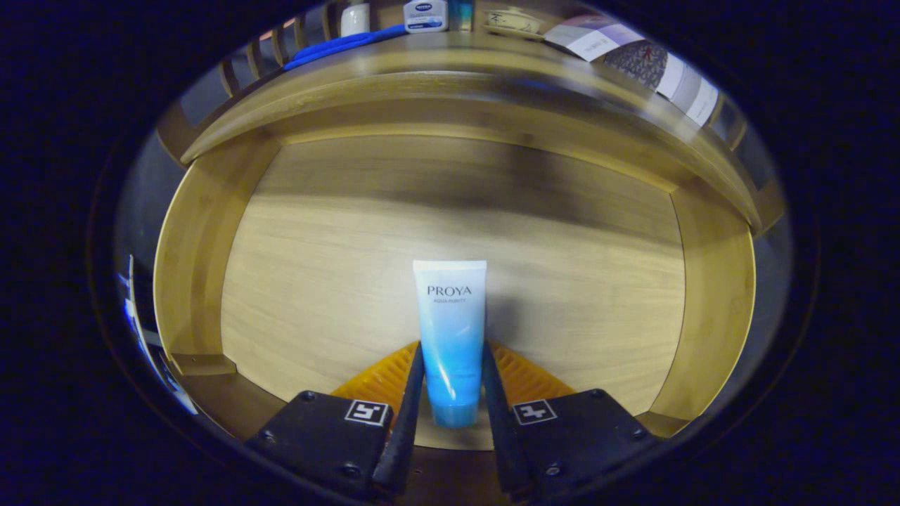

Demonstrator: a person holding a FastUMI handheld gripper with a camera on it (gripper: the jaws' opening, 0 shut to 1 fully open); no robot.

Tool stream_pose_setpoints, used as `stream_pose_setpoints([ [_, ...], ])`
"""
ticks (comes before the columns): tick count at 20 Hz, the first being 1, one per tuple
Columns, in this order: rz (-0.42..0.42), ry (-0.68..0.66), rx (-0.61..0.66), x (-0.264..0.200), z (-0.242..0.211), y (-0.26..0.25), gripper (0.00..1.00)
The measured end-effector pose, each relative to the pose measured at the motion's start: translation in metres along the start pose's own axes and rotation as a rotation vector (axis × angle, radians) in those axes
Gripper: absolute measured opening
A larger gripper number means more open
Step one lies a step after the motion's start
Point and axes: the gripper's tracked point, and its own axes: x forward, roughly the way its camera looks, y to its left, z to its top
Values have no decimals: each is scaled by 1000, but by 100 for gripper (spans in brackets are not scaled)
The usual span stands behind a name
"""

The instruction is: Pull open the drawer, take out the items inside it, and place them on the countertop above the cabinet.

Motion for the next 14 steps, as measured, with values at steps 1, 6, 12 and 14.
stream_pose_setpoints([
  [1,-2,-4,7,-1,0,-1,48],
  [6,-31,-59,-7,-28,2,-4,45],
  [12,-19,-136,-3,-80,11,-7,45],
  [14,-22,-161,-3,-97,16,-10,45],
])
